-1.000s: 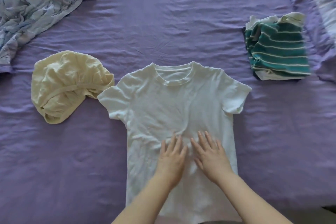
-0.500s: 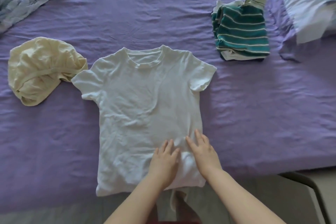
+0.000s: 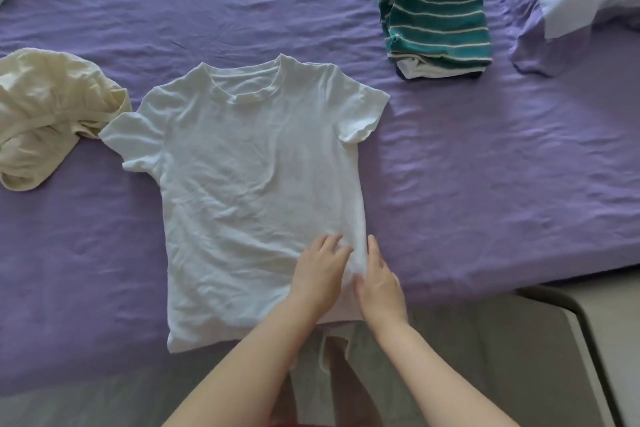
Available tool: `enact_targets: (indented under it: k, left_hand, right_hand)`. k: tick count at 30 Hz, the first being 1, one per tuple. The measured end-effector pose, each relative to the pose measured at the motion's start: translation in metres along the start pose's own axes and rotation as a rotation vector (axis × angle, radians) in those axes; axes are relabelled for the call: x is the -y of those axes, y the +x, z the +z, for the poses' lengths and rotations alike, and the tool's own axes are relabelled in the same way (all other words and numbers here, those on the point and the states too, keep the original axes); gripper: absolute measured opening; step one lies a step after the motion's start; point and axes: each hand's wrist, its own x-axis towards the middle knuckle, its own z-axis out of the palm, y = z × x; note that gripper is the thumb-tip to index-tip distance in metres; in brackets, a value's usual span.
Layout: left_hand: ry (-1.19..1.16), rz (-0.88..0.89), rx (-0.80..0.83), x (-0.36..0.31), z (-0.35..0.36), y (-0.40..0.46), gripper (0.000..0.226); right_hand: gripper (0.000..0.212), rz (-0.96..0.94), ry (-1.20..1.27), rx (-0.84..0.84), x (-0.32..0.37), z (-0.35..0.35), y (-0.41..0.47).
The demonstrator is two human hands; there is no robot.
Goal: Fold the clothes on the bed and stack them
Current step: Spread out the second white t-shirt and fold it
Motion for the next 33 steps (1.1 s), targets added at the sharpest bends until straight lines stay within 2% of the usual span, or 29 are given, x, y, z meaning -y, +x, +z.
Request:
enact_targets:
  k: [3, 5, 7, 8, 12, 15, 19, 21, 23, 24, 26, 29, 33]
  left_hand:
    - [0.180, 0.129, 0.231, -0.002, -0.011, 0.036, 0.074]
    - [0.337, 0.288, 0.274, -0.009, -0.022, 0.056, 0.061]
    - [0.453, 0.417, 0.313, -0.014, -0.030, 0.071, 0.036]
    - [0.482, 0.428, 0.331, -0.014, -0.032, 0.078, 0.032]
    - [0.418, 0.268, 0.402, -0.025, -0.032, 0.097, 0.029]
    - [0.414, 0.236, 0.397, -0.039, -0.018, 0.101, 0.029]
    - [0.363, 0.130, 0.354, -0.043, 0.002, 0.094, 0.027]
    - [0.289, 0.074, 0.293, -0.038, 0.006, 0.088, 0.042]
    - [0.193, 0.016, 0.269, -0.032, 0.006, 0.080, 0.062]
    - [0.159, 0.004, 0.264, -0.029, 0.005, 0.074, 0.069]
    - [0.142, 0.007, 0.243, -0.023, 0.005, 0.061, 0.075]
    - [0.169, -0.069, 0.200, -0.011, 0.009, 0.038, 0.072]
    - [0.185, -0.261, 0.195, 0.012, 0.011, 0.006, 0.062]
  right_hand:
    - [0.035, -0.030, 0.132, -0.087, 0.000, 0.004, -0.009]
    - [0.009, -0.020, 0.367, -0.109, -0.002, 0.003, -0.017]
    - [0.011, 0.014, 0.494, -0.117, -0.007, 0.002, -0.026]
    - [0.008, 0.030, 0.511, -0.119, -0.009, 0.002, -0.029]
    - [0.016, 0.130, 0.472, -0.142, -0.026, -0.002, -0.038]
    - [0.016, 0.103, 0.355, -0.217, -0.034, -0.010, -0.038]
    - [0.038, 0.055, 0.492, -0.144, -0.041, -0.020, -0.026]
    - [0.036, 0.047, 0.475, -0.051, -0.040, -0.022, -0.020]
    - [0.022, 0.004, 0.294, -0.043, -0.036, -0.024, -0.020]
    - [0.026, -0.015, 0.143, -0.077, -0.034, -0.026, -0.020]
    - [0.054, -0.092, -0.125, -0.116, -0.030, -0.025, -0.021]
    - [0.058, -0.227, -0.242, -0.166, -0.016, -0.025, -0.017]
    - [0.060, -0.375, -0.284, 0.055, 0.004, -0.012, 0.000]
